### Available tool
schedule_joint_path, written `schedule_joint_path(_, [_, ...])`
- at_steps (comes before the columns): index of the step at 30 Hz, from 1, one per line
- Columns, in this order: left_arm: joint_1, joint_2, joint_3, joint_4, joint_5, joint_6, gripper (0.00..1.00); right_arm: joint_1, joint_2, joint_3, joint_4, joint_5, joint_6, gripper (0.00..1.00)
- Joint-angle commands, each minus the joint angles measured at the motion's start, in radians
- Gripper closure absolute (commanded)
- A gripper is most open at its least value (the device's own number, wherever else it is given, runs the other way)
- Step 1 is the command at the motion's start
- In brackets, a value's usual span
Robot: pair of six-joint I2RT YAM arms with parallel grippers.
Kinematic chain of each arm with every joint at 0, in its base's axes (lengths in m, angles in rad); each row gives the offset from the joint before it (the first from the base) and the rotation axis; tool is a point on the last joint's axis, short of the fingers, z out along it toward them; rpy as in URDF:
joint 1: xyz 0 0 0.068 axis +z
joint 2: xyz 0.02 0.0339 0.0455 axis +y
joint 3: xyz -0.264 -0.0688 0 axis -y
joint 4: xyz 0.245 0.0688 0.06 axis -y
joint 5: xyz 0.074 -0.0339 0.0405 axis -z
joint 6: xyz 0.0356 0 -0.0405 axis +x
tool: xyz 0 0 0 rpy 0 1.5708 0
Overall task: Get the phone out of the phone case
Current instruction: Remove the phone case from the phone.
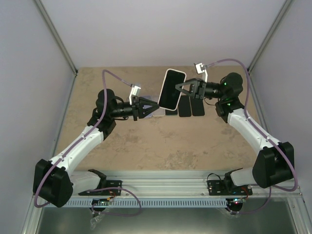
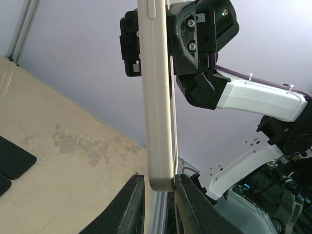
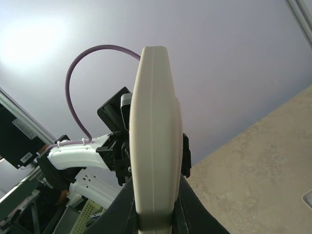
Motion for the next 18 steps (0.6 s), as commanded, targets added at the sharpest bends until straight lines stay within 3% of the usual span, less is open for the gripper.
schedule_joint_path(1, [0.001, 0.006, 0.013, -0.096, -0.036, 0.093, 0.82, 0.006, -0.018, 0.039, 0.124, -0.015, 0.078, 0.99])
schedule_joint_path(6, [0.001, 0.007, 0.027, -0.14, -0.055, 0.138, 0.82, 0.005, -0.001, 0.008, 0.276, -0.013, 0.225, 0.99])
schedule_joint_path(18, [0.003, 0.036, 0.058, -0.202, -0.137, 0.173, 0.94, 0.014, -0.035, -0.027, 0.352, -0.027, 0.306, 0.99])
